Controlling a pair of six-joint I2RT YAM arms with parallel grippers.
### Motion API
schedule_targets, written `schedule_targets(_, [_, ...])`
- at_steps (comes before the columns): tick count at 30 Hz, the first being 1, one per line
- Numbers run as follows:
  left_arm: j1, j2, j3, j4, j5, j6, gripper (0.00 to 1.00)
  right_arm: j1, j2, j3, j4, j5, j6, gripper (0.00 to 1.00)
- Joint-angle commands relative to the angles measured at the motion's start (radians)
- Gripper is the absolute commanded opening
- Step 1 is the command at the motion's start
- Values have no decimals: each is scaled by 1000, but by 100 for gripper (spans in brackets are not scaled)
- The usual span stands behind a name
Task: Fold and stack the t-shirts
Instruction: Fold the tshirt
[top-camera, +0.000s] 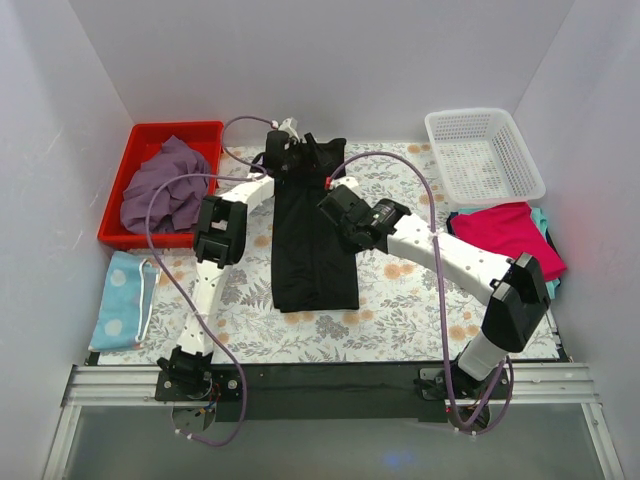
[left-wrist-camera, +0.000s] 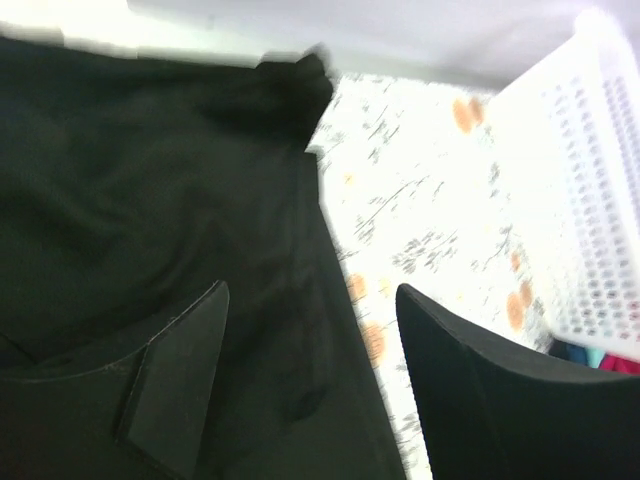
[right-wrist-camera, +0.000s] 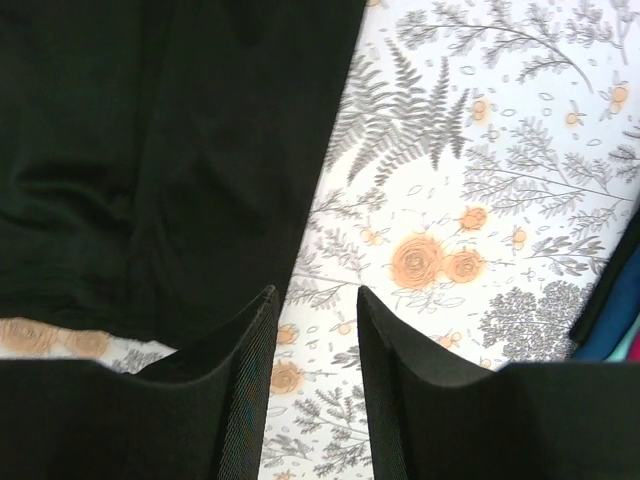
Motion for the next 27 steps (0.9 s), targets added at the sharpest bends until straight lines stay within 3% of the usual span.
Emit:
schedule_targets(1, [-5, -303, 33, -93, -162, 102, 67, -107, -10, 0, -22, -47, 8, 44])
schedule_targets(7, [-16, -509, -43, -521, -295, 117, 67, -176, -36, -37, -14, -85, -13, 50])
schedule_targets(11, [-50, -704, -212, -752, -425, 148, 66, -195, -62, -95, 47, -169, -8, 52])
schedule_targets(13, [-86, -790, -403, -816, -508, 151, 65, -201, -88, -138, 93, -185, -22, 53])
schedule_targets(15, [-106, -950, -654, -812, -503, 99, 65, -207, -102, -193, 122, -234, -19, 57])
schedule_targets(19, [-117, -1198, -1012, -783, -509, -5, 64, -222, -117, -305, 226, -312, 8, 60])
schedule_targets(22, [-120, -1310, -1163, -761, -432, -48, 64, -222, -123, -357, 274, -401, 34, 61])
schedule_targets(27, [-120, -1395, -1249, -769, -375, -99, 64, -222, -151, -438, 340, -455, 38, 62])
